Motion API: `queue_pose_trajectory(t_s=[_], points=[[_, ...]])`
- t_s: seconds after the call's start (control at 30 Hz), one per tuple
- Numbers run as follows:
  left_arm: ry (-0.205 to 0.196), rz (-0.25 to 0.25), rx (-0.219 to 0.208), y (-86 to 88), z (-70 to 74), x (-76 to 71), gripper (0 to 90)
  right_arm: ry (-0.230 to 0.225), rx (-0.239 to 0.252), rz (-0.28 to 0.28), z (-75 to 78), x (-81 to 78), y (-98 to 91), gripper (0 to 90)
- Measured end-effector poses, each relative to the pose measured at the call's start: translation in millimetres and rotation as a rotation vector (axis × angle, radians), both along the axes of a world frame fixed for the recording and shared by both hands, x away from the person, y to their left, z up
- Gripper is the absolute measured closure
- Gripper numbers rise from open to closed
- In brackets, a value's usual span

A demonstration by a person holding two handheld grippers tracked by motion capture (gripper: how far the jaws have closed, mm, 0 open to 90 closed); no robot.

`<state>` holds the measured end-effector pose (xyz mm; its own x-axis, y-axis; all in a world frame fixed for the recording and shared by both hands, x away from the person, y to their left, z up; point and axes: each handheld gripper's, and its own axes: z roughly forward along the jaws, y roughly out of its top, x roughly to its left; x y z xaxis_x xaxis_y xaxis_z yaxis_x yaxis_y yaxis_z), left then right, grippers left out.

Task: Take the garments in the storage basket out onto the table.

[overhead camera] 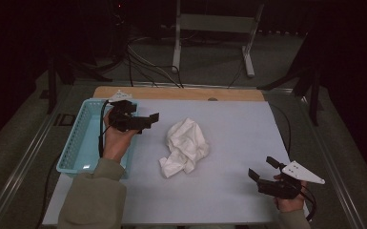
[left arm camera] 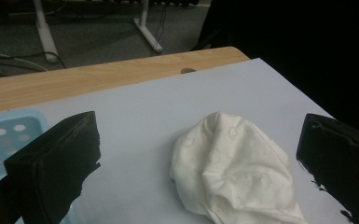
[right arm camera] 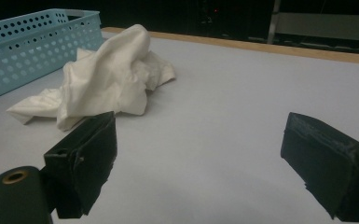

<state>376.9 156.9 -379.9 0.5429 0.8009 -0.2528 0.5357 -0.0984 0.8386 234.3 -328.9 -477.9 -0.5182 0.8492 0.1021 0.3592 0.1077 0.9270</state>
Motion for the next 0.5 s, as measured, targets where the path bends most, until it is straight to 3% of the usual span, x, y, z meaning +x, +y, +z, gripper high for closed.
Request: queue_pose_trajectory(t_s=[0.5], points=[[-0.043, 0.011, -0.008, 20.1, 3.1, -9.1, 0.1, -0.004, 0.01, -0.005, 0.4, -0.6, -2.1, 10.9]])
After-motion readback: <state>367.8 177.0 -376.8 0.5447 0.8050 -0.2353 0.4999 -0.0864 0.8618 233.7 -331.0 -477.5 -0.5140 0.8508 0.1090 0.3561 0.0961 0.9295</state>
